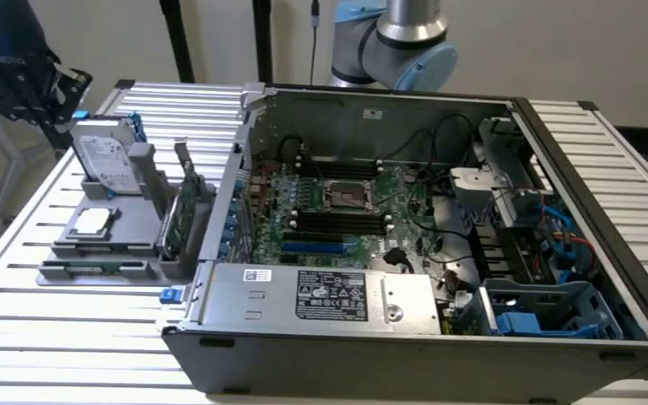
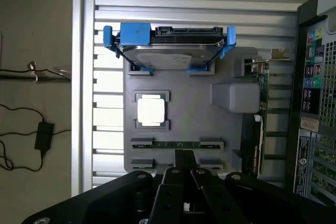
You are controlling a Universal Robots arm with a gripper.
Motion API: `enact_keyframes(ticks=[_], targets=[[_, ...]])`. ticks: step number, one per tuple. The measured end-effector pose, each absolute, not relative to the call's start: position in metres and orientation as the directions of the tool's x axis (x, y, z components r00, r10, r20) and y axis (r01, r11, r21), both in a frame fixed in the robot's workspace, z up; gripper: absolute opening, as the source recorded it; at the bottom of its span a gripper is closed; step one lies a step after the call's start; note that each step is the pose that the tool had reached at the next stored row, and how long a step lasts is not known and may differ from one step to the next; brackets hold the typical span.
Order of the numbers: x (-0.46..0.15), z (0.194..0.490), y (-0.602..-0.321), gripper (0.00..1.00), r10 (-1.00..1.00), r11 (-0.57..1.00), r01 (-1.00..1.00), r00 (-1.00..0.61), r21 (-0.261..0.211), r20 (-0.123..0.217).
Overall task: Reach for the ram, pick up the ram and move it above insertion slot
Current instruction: 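Reach for the ram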
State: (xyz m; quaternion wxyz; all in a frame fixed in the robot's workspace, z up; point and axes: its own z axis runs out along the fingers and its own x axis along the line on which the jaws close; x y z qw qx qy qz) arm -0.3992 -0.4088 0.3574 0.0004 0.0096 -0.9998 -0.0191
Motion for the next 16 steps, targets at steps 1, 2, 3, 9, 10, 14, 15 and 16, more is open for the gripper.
enact_keyframes(ticks=[1,2,3,9,10,14,15,16], targets=[[-0.399,0.357,-0.409,0.11,-0.019,0.999,-0.019,-1.0,0.038,0.001],[-0.398,0.357,-0.41,0.11,-0.019,0.999,-0.019,-1.0,0.038,0.001],[-0.395,0.357,-0.411,0.11,-0.019,0.999,-0.019,-1.0,0.038,0.001],[-0.385,0.357,-0.43,0.11,-0.019,0.999,-0.019,-1.0,0.038,0.001],[-0.385,0.357,-0.434,0.11,-0.019,0.999,-0.019,-1.0,0.038,0.001],[-0.385,0.357,-0.45,0.11,-0.019,0.999,-0.019,-1.0,0.037,0.001],[-0.385,0.357,-0.453,0.11,-0.019,0.999,-0.019,-1.0,0.037,0.001],[-0.385,0.357,-0.455,0.11,-0.02,0.999,-0.02,-1.0,0.037,0.001]])
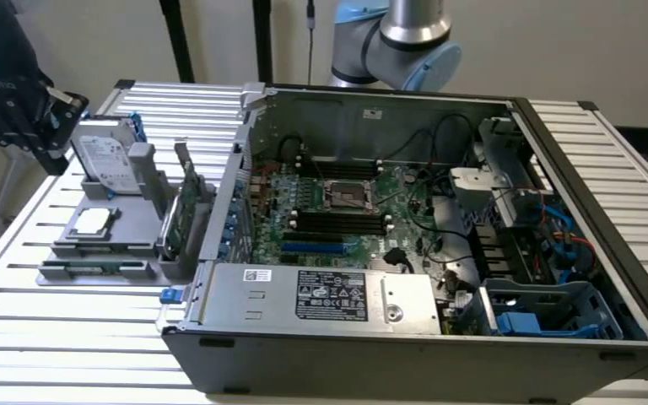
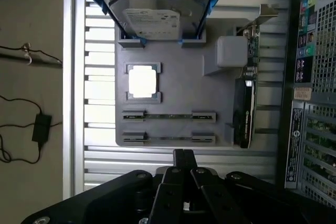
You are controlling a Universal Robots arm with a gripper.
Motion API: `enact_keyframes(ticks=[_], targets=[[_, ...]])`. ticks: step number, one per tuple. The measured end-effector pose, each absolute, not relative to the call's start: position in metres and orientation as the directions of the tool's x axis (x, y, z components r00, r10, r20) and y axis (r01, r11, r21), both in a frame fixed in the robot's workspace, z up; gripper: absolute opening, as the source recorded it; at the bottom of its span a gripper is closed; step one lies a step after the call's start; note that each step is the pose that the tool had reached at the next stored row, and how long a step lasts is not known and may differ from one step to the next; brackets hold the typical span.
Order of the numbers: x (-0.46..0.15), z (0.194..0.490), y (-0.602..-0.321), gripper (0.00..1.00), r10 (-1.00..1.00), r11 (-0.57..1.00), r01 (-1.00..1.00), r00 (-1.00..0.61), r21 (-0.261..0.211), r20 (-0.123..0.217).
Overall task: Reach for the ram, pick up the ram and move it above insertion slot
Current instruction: 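Reach for the ram, then pick up the ram and move it above insertion slot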
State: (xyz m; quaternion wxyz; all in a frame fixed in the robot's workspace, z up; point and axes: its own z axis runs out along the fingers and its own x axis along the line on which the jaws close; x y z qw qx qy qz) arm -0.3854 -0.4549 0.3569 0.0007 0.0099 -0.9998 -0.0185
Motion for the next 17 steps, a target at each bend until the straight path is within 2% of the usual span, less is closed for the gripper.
enact_keyframes(ticks=[17], targets=[[-0.3861,0.3569,-0.4561,0.11,-0.021,0.999,-0.021,-1.0,0.037,0.001]])
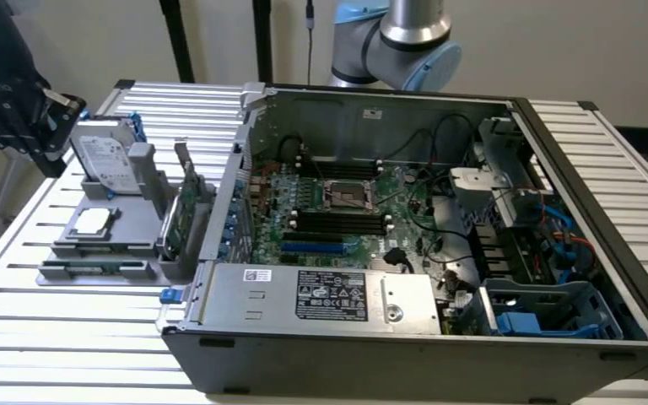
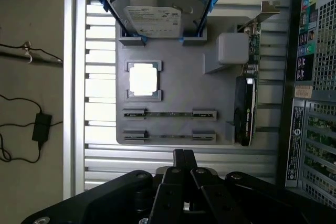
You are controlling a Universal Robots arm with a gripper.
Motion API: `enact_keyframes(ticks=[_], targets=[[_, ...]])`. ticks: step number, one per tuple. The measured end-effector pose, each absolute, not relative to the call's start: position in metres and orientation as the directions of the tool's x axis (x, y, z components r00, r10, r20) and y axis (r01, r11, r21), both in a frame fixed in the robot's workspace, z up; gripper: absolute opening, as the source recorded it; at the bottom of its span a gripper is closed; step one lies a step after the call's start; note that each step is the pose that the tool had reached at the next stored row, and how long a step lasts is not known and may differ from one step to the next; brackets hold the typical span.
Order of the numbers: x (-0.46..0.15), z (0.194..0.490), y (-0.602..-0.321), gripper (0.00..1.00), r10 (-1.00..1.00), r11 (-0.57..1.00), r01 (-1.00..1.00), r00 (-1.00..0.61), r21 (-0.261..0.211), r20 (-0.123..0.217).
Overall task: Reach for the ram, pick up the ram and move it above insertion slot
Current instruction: 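Pick up the ram and move it above insertion slot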
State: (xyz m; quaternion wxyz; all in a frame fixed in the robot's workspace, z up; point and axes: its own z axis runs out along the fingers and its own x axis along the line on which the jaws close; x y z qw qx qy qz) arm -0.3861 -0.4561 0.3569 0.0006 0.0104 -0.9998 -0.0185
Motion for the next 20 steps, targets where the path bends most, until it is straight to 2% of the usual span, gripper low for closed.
enact_keyframes(ticks=[2,20], targets=[[-0.3873,0.3563,-0.4562,0.11,-0.03,0.999,-0.03,-1.0,0.037,-0.007],[-0.3874,0.3574,-0.4561,0.11,-0.35,0.936,-0.35,-0.937,0.044,-0.008]])
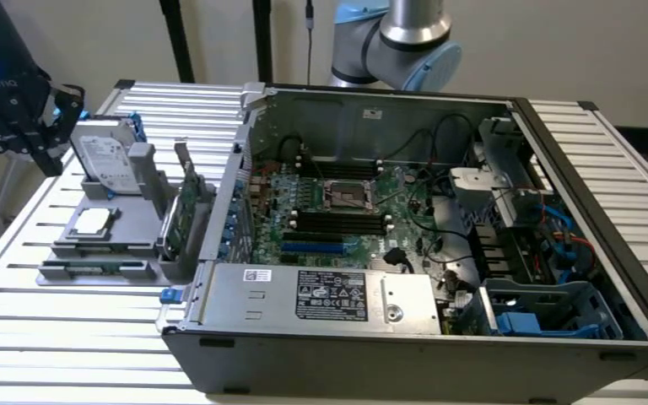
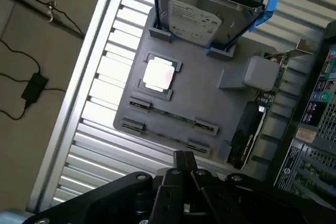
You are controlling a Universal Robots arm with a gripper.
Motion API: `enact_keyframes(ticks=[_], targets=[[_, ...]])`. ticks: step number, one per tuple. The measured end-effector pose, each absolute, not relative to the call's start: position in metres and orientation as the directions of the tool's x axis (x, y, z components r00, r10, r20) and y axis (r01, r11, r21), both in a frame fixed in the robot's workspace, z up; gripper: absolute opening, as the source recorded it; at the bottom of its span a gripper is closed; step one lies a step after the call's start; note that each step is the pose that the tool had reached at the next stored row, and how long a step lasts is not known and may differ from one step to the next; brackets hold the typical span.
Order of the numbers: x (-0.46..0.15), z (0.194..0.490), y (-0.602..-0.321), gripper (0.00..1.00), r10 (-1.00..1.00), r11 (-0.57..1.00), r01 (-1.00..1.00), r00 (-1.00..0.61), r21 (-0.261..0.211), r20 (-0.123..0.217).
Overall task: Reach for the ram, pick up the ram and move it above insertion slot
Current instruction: 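Pick up the ram and move it above insertion slot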
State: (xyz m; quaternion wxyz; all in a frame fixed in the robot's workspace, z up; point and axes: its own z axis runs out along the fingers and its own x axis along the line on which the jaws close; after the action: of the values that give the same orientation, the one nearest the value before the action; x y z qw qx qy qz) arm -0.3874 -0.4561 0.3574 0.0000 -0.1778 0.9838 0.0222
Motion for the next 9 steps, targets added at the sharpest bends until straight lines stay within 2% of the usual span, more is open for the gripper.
enact_keyframes(ticks=[9], targets=[[-0.3874,0.3625,-0.4561,0.11,-0.497,0.867,-0.497,-0.868,0.044,-0.008]])
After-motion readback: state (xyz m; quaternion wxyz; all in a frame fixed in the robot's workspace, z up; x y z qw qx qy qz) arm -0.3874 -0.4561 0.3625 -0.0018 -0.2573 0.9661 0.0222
